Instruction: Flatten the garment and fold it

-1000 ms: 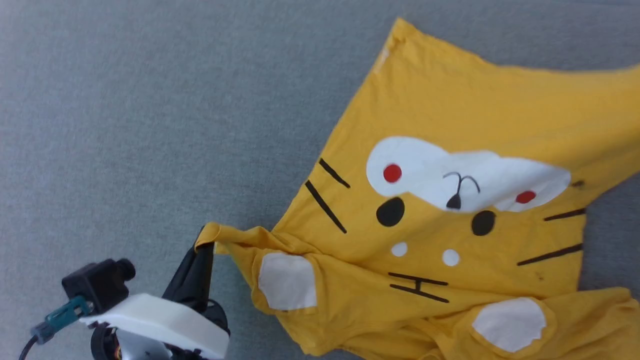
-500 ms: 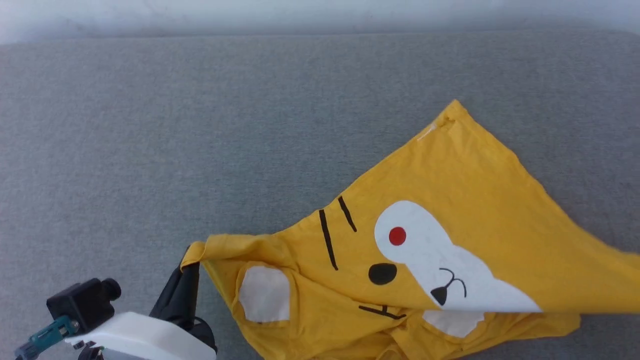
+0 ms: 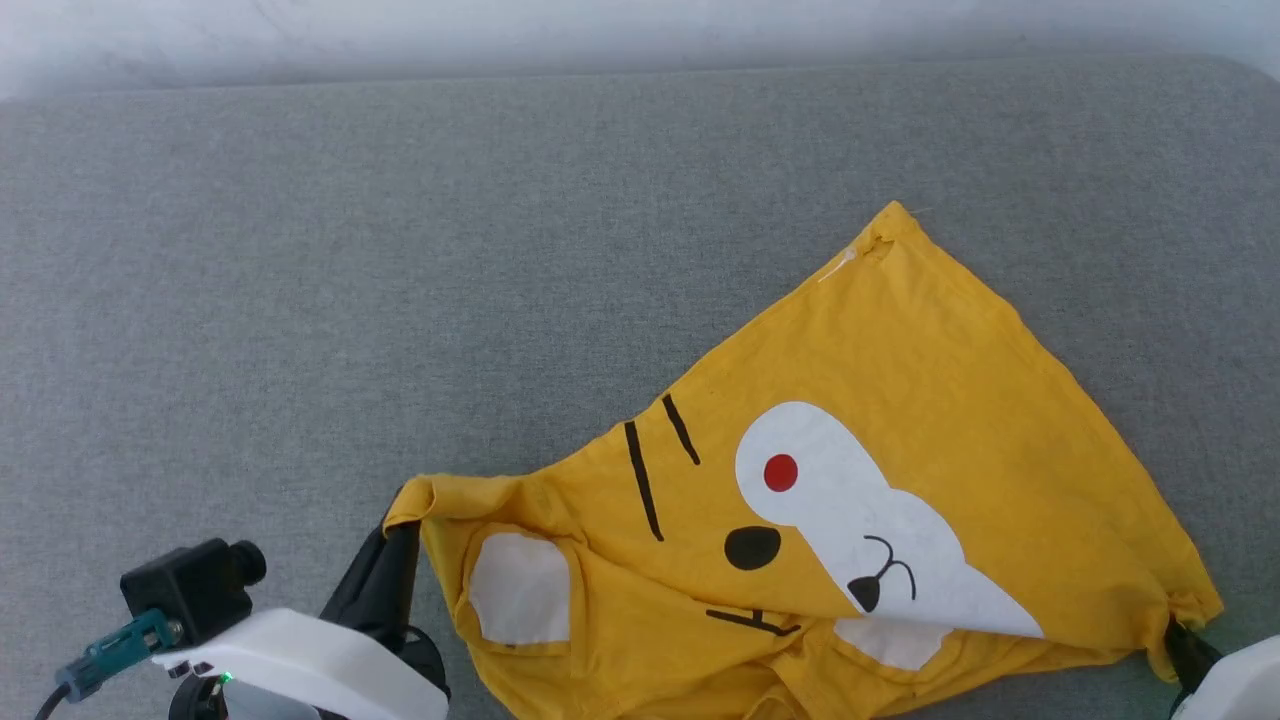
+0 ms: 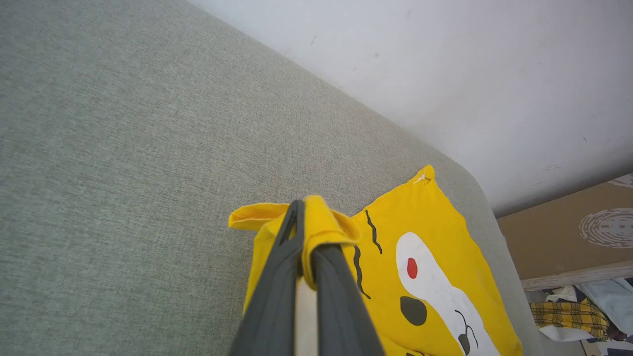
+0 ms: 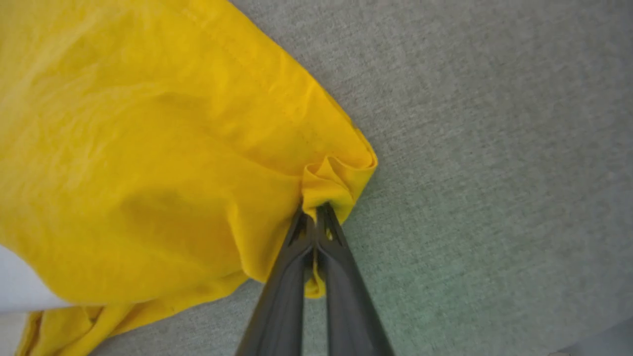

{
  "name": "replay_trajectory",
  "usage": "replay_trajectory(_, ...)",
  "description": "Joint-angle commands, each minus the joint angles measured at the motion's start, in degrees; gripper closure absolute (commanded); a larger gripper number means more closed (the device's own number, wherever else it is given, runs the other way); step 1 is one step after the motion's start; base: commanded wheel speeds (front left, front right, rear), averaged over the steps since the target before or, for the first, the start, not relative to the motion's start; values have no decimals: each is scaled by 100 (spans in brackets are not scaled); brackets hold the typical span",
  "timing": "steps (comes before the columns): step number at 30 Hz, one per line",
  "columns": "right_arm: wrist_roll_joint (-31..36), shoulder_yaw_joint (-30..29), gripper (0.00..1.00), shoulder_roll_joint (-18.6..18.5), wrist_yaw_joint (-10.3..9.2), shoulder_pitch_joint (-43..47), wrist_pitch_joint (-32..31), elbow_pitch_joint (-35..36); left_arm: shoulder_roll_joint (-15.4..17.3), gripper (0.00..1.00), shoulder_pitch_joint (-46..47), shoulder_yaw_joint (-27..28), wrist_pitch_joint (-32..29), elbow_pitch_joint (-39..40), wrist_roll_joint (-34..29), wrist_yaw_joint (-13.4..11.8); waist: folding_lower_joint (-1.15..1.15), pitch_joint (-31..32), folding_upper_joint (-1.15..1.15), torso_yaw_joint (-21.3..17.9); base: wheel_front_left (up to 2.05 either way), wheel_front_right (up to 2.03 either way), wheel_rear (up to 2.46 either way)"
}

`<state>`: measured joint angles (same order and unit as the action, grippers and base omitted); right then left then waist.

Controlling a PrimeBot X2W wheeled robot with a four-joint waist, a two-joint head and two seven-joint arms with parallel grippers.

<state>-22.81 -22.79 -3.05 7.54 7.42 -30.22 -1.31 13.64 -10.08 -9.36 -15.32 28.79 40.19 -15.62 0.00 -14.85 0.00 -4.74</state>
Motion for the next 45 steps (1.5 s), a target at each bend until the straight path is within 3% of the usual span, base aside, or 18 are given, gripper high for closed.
replay_trajectory(1, 69, 58, 0, -29, -5, -85, 95, -116, 8, 100, 75, -10, -4, -15, -47, -32, 0, 5, 0, 4, 0, 0, 0)
replay_trajectory(4, 3, 48, 0, -209, -5, -123, 199, 60, -30, 100, 82, -33, 30, -30, -30, -22, 0, 2, 0, 41, 0, 0, 0)
replay_trajectory(9, -353, -30, 0, -726, -5, -248, -301, 1480, -94, 100, 69, -48, 142, -1, -7, 10, 0, -71, 0, 161, 0, 0, 0)
replay_trajectory(13, -446, -21, 0, -1174, -5, -803, -784, 2491, -141, 100, 108, -78, 235, -7, -9, 51, 0, -171, 0, 312, 0, 0, 0)
replay_trajectory(16, -316, 360, 0, -1564, -5, -1509, -1024, 2756, -170, 100, 208, -140, 277, -18, -23, 104, 0, -314, 0, 461, 0, 0, 0)
replay_trajectory(20, -209, 1103, 0, -1841, -5, -2661, -1147, 2398, -214, 100, 370, -225, 334, -53, -58, 164, 0, -520, 0, 654, 0, 0, 0)
replay_trajectory(28, -52, 2048, 0, -1979, -5, -3992, -1574, 589, -342, 100, 654, -451, 410, -190, -90, 283, 0, -950, 0, 1063, 0, 0, 0)
replay_trajectory(36, 181, 2292, 0, -2342, -5, -4189, -1643, -374, -424, 100, 860, -584, 493, -294, -110, 381, 0, -1324, 0, 1357, 0, 0, 0)
replay_trajectory(45, 64, 2422, 0, -2419, -5, -4128, -1604, -699, -443, 100, 1025, -631, 535, -364, -127, 432, 0, -1573, 0, 1442, 0, 0, 0)
